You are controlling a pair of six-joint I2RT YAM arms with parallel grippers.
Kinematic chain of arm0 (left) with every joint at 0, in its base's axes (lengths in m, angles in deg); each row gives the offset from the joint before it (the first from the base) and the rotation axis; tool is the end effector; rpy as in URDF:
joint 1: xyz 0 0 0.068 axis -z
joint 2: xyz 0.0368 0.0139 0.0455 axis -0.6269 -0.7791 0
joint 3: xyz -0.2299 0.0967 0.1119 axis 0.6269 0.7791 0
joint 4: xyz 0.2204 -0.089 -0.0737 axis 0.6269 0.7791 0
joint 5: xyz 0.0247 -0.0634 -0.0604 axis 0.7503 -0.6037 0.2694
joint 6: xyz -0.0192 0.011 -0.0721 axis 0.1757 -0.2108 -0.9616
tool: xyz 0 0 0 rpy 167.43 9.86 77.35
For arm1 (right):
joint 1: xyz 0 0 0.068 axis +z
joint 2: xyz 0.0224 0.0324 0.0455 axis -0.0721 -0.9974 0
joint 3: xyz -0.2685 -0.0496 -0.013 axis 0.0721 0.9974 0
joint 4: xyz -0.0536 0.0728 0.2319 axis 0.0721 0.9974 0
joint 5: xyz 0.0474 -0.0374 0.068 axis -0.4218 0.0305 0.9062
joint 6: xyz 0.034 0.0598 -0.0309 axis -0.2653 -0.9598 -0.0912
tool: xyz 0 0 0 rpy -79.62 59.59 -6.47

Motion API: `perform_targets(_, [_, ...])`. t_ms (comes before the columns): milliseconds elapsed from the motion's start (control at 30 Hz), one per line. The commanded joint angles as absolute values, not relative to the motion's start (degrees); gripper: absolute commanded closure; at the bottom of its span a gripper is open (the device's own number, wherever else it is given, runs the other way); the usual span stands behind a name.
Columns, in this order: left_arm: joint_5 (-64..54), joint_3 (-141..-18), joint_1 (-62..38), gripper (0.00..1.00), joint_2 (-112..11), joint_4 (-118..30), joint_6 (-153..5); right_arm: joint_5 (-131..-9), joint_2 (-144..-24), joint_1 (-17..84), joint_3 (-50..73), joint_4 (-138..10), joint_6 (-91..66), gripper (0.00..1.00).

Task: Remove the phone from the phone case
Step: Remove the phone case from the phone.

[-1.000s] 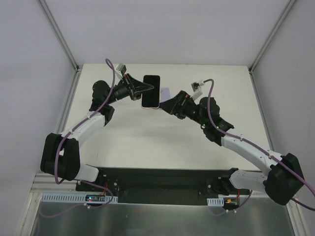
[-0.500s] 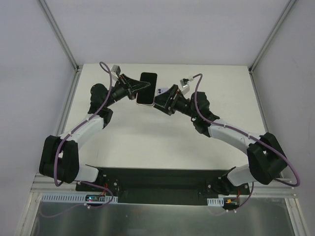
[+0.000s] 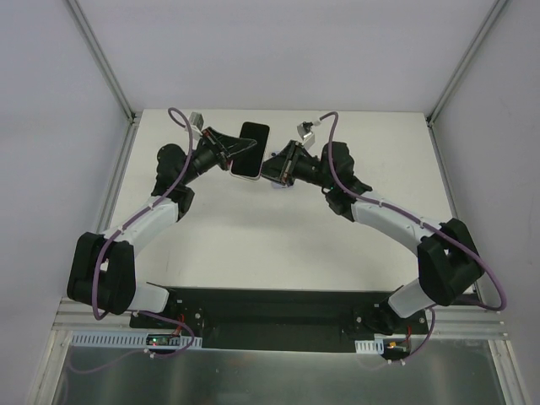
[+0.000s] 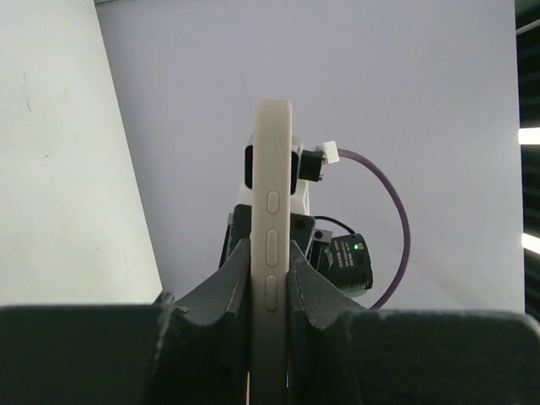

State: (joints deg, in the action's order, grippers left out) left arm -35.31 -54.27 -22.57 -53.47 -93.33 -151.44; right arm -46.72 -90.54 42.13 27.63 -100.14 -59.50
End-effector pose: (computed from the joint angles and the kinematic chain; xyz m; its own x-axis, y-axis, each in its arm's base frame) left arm 0.2887 -0.1253 0.3442 -0.7756 -0.5900 -0.2244 0.3364 -0.0856 -0.9378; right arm 0.2711 0.2530 0.3357 -0.6956 0.3382 -0.6339 -0.6239 0.1531 0.7664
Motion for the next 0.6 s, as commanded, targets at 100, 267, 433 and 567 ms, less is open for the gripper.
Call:
perform_targets(100, [-49.0, -53.7, -14.3, 1.0, -51.5, -95.4, -152.3, -55.7, -88.3, 42.3, 25.0, -93.0, -52.6, 0.99])
perform_targets(267, [-50.0, -55.2, -14.3, 0.86, -51.9, -93.3, -150.7, -61.2, -83.0, 41.2, 24.4, -76.6, -45.7, 0.99])
perform_targets(433, [-50.6, -55.7, -14.3, 0.32, -51.7, -89.0, -148.0, -70.9, -76.2, 41.1, 25.1, -60.6, -36.5, 0.99])
perform_targets(567, [-50.6, -55.4, -14.3, 0.15, -52.1, -87.9, -147.5, -75.2, -72.1, 40.9, 28.2, -55.2, -33.7, 0.99])
